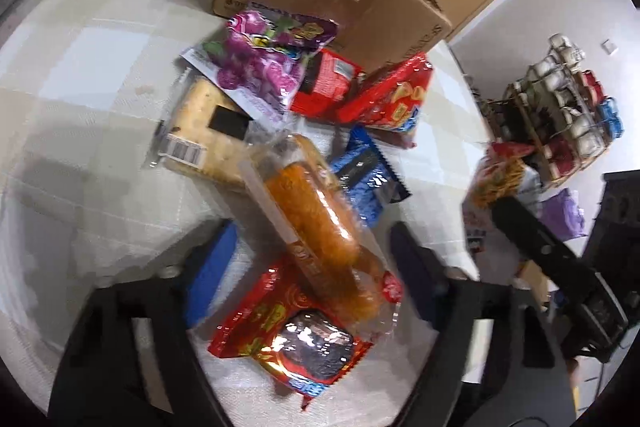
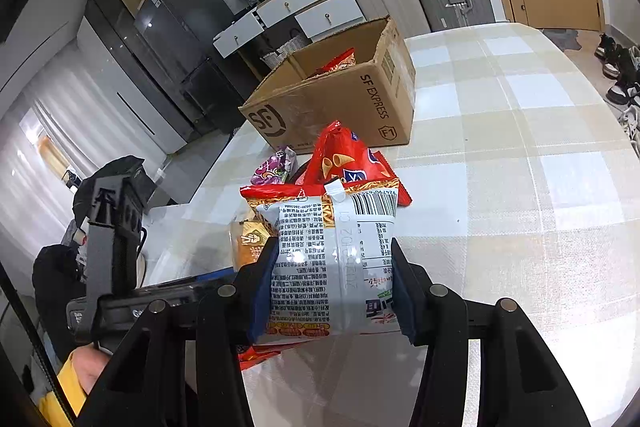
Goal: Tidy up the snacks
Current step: 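Grasp another noodle bag with the right tool while the left tool grasps the orange bread roll, then lift the noodle bag and bread roll and carry them over the box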
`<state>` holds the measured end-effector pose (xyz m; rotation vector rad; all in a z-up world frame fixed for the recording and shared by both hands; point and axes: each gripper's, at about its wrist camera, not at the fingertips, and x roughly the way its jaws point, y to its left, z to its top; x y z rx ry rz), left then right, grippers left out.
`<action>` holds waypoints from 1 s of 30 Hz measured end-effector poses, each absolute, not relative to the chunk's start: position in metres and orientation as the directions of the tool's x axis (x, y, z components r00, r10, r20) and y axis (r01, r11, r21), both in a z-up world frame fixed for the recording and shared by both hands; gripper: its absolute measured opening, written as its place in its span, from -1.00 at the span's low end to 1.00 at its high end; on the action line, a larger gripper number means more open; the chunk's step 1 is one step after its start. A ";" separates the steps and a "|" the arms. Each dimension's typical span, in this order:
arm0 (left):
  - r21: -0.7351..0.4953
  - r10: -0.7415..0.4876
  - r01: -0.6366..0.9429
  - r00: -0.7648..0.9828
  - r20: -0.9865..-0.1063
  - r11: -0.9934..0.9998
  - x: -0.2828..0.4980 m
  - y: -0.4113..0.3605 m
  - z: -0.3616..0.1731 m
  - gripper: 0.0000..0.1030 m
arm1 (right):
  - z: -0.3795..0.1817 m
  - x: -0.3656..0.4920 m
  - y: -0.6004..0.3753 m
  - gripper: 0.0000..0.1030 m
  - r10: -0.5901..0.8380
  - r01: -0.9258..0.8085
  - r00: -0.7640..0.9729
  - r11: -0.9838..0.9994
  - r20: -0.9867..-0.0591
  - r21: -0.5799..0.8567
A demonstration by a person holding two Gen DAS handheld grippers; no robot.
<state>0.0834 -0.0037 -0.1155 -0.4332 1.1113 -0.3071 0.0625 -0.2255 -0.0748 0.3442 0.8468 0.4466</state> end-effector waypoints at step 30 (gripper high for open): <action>-0.570 -0.533 0.099 0.512 -0.674 0.816 0.050 0.041 -0.081 -0.49 | -0.072 0.058 -0.228 -0.01 0.491 -0.204 0.609 0.856 -0.623 0.476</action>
